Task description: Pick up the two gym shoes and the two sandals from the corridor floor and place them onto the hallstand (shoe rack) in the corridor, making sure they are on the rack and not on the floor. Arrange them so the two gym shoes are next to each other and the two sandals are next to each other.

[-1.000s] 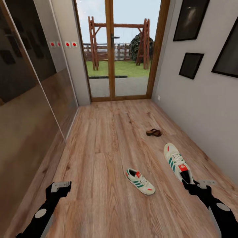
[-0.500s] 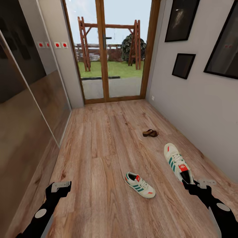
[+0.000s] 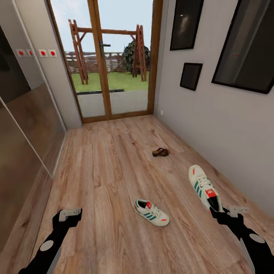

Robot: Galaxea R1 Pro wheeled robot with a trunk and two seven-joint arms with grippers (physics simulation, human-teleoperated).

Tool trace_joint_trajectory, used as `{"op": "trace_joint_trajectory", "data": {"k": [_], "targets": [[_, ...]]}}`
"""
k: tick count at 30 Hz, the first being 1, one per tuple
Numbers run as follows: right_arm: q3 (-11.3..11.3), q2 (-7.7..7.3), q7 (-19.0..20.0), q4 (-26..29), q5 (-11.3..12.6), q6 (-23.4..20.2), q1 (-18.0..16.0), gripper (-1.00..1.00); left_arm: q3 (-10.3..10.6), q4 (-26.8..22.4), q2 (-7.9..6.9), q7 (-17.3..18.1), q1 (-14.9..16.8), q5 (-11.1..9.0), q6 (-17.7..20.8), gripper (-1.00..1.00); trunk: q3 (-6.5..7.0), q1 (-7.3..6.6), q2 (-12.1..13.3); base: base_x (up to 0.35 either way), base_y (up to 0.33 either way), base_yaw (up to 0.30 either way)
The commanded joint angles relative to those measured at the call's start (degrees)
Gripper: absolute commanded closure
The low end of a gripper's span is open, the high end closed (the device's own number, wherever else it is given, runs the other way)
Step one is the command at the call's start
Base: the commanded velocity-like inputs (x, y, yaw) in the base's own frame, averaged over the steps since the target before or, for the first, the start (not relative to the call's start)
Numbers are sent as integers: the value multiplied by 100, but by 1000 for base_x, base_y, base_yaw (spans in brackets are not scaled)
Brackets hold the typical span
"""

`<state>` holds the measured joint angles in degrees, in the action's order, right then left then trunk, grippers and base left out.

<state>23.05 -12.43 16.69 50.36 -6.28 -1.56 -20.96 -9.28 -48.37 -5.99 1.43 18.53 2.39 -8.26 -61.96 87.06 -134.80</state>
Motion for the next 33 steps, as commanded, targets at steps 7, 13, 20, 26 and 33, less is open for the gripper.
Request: {"op": "trace_joint_trajectory", "data": {"k": [7, 13, 20, 26, 33], "targets": [[24, 5, 44, 9, -49, -20, -5, 100, -19, 3, 1, 15, 2, 35, -18, -100, 8, 0, -2, 150, 251, -211], [24, 6, 44, 9, -49, -20, -5, 100, -19, 3, 1, 15, 2, 42, -18, -100, 9, 0, -2, 185, 277, -41], [24, 5, 45, 9, -49, -20, -5, 100, -18, 3, 1, 9, 2, 43, -18, -100, 9, 0, -2, 224, 257, -55], [24, 7, 43, 9, -49, -23, -5, 100, -14, 19, 1, 6, 2, 43, -18, -100, 9, 0, -2, 224, 182, -246], [24, 10, 40, 9, -49, -20, -5, 100, -12, 21, 5, 3, 1, 43, -18, -100, 9, 0, -2, 64, 15, -115]]}}
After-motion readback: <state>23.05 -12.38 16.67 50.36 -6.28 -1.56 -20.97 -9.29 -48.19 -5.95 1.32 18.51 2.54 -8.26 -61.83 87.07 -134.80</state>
